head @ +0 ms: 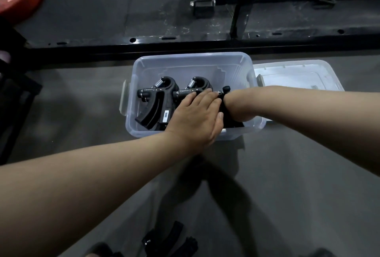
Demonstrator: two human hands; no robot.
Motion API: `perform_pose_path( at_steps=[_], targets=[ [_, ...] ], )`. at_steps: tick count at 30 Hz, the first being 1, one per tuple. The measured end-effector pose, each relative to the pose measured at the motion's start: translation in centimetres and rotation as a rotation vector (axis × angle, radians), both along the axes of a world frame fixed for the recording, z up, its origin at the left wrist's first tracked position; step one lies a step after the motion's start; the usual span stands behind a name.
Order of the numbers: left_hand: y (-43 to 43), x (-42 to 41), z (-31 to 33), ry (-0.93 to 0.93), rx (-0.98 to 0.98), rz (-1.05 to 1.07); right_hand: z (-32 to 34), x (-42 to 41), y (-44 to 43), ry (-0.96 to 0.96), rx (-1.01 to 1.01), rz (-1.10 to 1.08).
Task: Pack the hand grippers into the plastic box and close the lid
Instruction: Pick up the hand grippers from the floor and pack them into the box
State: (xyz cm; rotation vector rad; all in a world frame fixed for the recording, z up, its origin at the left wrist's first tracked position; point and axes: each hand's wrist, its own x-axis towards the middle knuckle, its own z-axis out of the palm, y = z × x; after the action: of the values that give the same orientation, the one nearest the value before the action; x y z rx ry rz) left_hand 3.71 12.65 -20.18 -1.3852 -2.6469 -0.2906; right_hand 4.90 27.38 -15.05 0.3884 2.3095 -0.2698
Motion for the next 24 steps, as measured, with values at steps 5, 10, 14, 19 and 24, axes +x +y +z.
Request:
perform_pose_path(
  at_steps=[5,10,14,19,24],
  targets=[
    [-0.1,-0.1,0.1,0.004,0.0,-0.009,-0.4,-0.2,1.2,0.062,0.066,0.149],
    [-0.9,-0.5,0.3,0.025,0.009,-0.041,-3.1,0.5,2.4,0.129,0.203,0.597],
    [-1.1,-0.5,0.2,0.064,-0.011,-0.057,-4.2,0.1,2.6,0.312,0.17,0.593],
    [-1.1,-0.6,0.0,0.066,-0.015,-0.047,-3.4,0.7,2.5,0.378,0.208,0.686],
    [-1.1,-0.4,-0.1,0.06,-0.028,-0.041,-4.3,0.4,2.5,0.39,0.418,0.805]
  ],
)
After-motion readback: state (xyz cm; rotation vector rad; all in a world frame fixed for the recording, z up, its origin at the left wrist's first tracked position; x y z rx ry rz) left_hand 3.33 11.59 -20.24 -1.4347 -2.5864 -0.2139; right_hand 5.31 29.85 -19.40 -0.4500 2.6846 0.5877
